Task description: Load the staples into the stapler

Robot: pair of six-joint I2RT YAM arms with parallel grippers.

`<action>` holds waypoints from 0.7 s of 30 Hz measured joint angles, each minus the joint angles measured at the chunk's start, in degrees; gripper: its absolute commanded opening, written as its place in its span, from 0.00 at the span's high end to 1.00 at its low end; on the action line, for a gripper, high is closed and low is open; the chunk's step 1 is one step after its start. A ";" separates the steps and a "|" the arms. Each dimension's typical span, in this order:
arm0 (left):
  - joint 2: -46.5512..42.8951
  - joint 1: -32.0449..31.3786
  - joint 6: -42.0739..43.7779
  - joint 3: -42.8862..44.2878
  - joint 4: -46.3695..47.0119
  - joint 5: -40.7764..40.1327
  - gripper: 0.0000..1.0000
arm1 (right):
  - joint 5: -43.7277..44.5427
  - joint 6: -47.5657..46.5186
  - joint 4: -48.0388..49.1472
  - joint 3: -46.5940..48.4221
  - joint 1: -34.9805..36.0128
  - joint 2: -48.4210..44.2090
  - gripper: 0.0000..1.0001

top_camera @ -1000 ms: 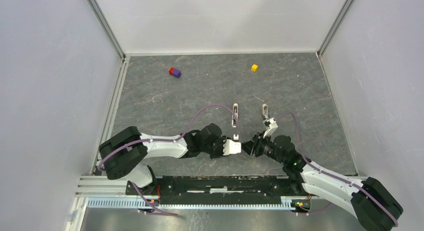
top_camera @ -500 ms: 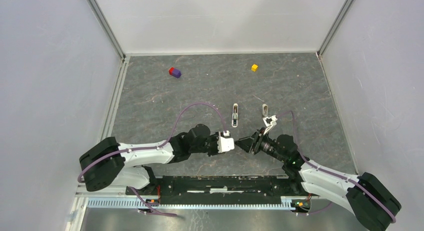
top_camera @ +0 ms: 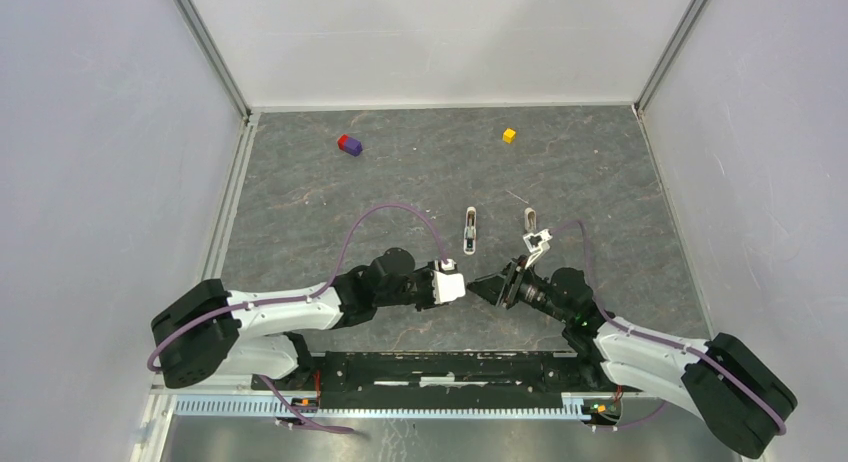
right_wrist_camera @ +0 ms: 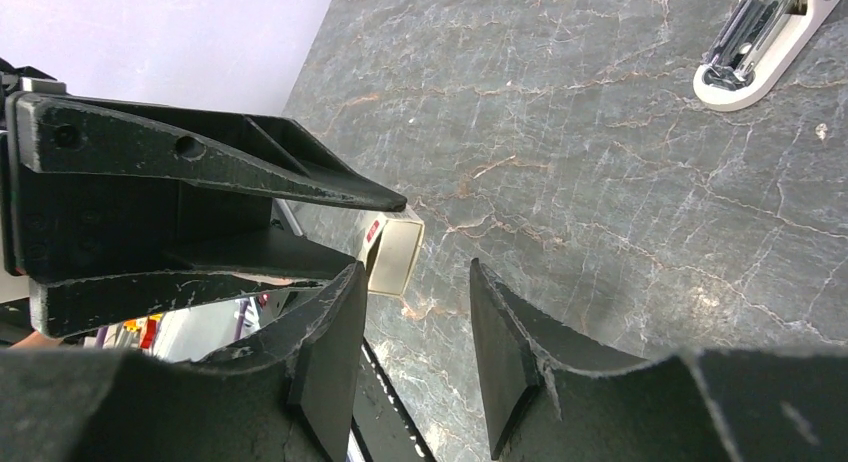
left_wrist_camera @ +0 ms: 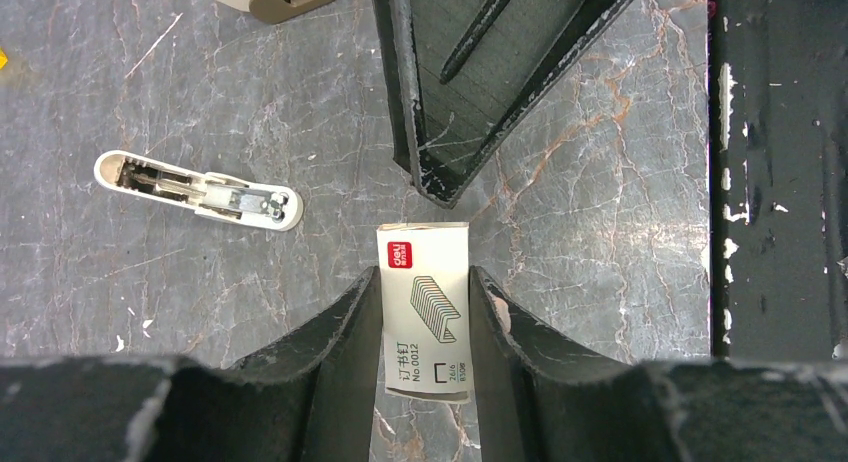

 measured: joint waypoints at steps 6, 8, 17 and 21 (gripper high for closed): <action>-0.13 0.00 0.00 -0.11 0.48 0.11 0.57 | -0.35 0.48 1.68 0.00 0.00 2.19 0.52; -0.15 0.00 0.00 -0.13 0.57 0.24 0.58 | -0.63 0.66 2.45 0.00 0.00 3.06 0.52; -0.15 0.02 0.00 -0.15 0.79 0.98 0.57 | -1.70 1.31 4.37 0.00 -0.04 5.29 0.52; -0.15 0.02 0.00 -0.15 0.81 0.98 0.58 | -1.90 1.38 5.35 0.00 -0.04 6.21 0.53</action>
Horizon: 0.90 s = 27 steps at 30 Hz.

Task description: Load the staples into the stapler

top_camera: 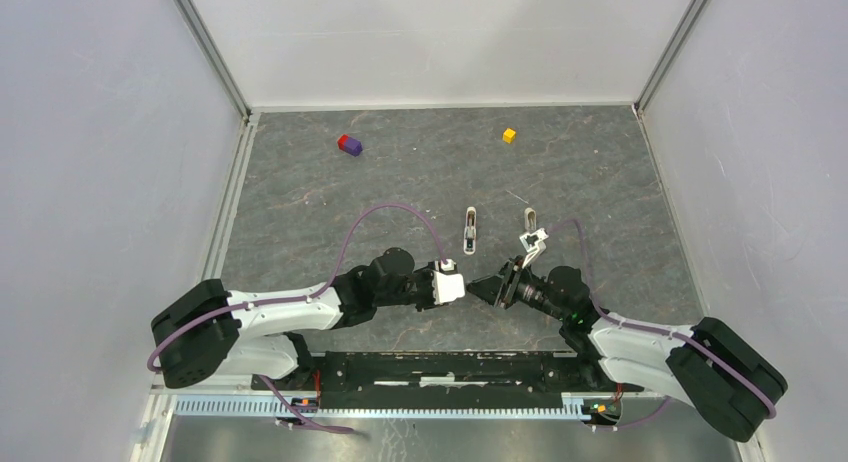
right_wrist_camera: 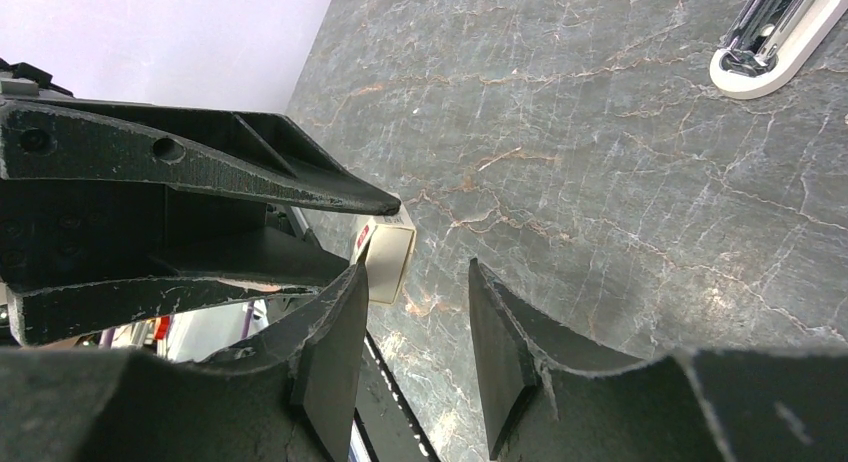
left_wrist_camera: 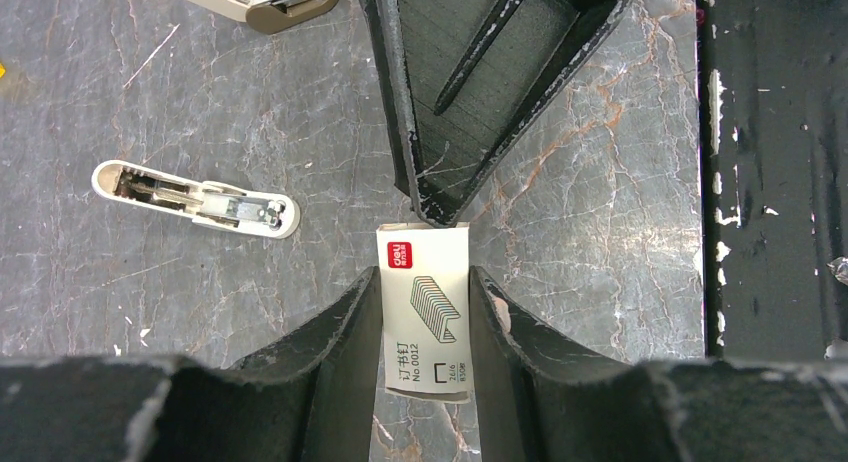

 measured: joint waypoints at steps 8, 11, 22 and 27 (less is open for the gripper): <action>0.00 0.02 0.02 0.00 -0.07 -0.02 0.58 | -0.50 0.39 1.11 0.00 -0.11 1.20 0.53; 0.00 0.00 0.02 0.00 -0.07 -0.02 0.58 | -0.52 0.37 0.44 0.00 -0.37 0.35 0.53; -0.61 0.00 0.04 0.00 -0.17 0.00 0.58 | -0.35 -0.02 -4.02 0.00 -2.21 -5.01 0.53; -0.85 0.00 0.04 0.00 -0.17 0.07 0.58 | -0.46 -0.07 -4.59 0.00 -2.21 -4.61 0.53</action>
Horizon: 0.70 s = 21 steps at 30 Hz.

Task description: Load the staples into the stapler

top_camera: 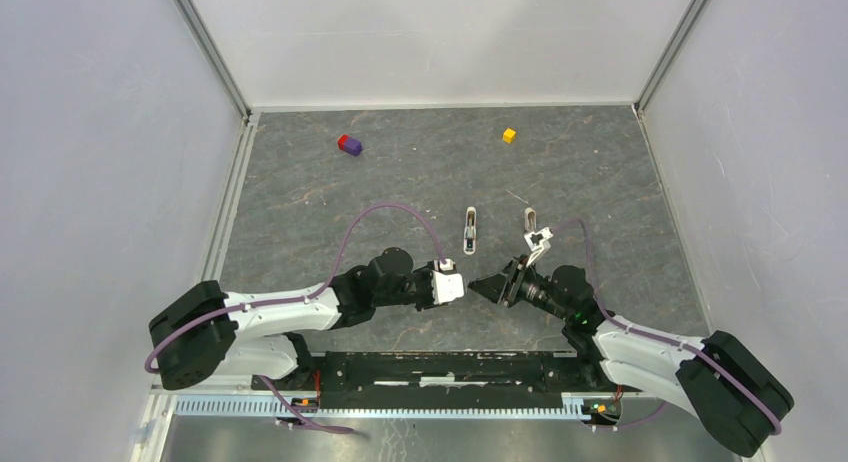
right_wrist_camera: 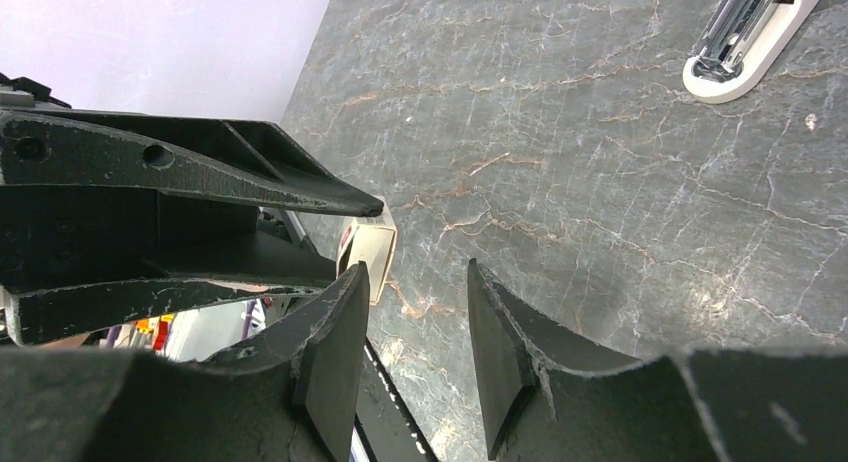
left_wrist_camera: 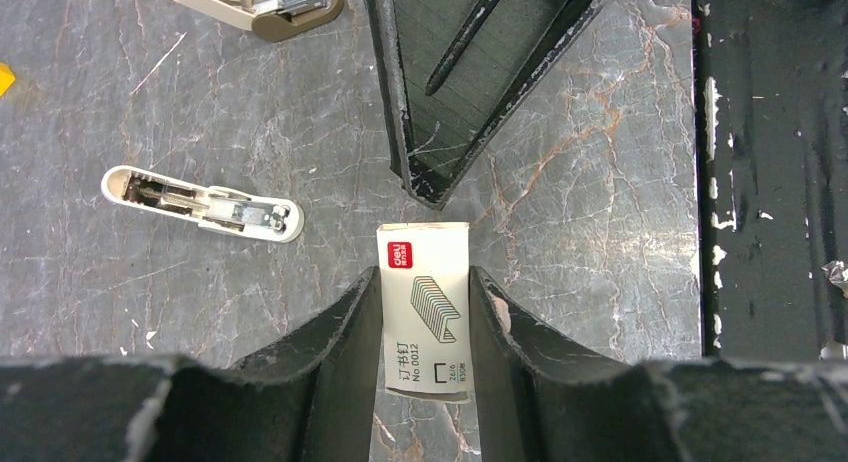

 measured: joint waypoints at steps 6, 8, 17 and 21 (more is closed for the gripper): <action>0.00 0.00 0.00 0.00 -0.15 0.24 0.58 | -1.07 0.48 0.72 0.00 0.00 1.57 0.53; 0.00 0.00 0.00 0.00 -0.15 0.39 0.58 | -1.49 0.70 1.68 -0.02 0.00 2.25 0.53; 0.00 0.00 0.00 0.00 -0.28 1.60 0.58 | -2.56 1.73 4.48 -0.02 0.00 5.18 0.53; 0.00 0.02 0.02 0.00 -0.57 1.79 0.58 | -2.75 2.01 5.84 -0.02 0.00 6.51 0.53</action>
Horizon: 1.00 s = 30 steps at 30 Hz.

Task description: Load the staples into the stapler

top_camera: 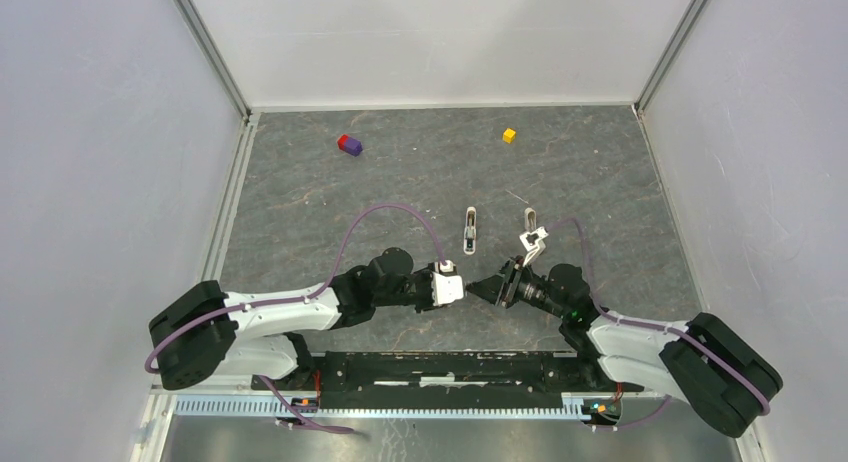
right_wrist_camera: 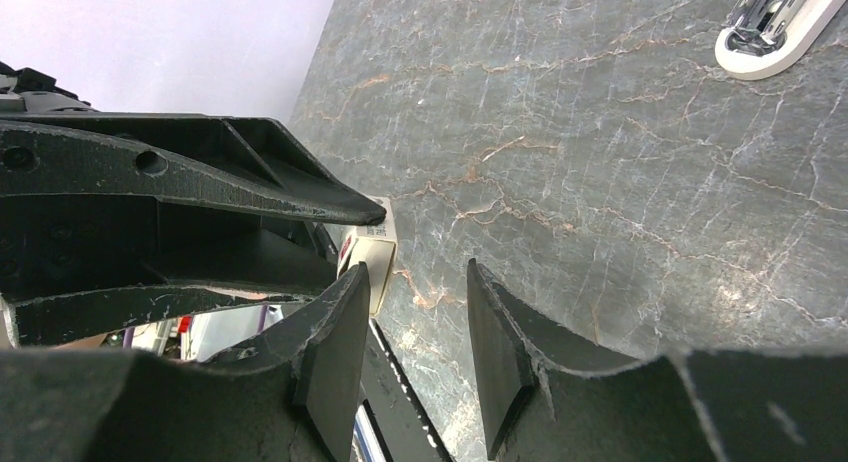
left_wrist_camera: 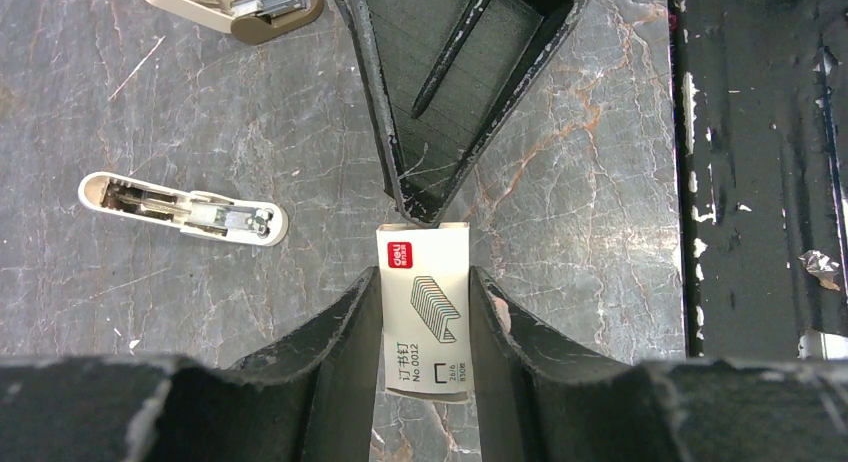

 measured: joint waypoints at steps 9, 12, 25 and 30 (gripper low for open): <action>0.37 0.00 0.02 0.00 -0.33 0.17 0.58 | -1.14 1.11 3.08 0.00 -0.07 2.99 0.54; 0.57 0.00 0.02 0.00 -0.24 0.20 0.58 | -1.46 1.44 4.00 0.00 -0.07 3.74 0.54; 1.01 0.00 0.09 0.00 0.17 0.15 0.58 | -2.19 2.97 6.64 -0.04 -0.04 5.60 0.56; 0.42 0.00 0.09 -0.17 0.15 0.04 0.58 | -2.16 3.34 6.86 -0.04 -0.04 5.53 0.58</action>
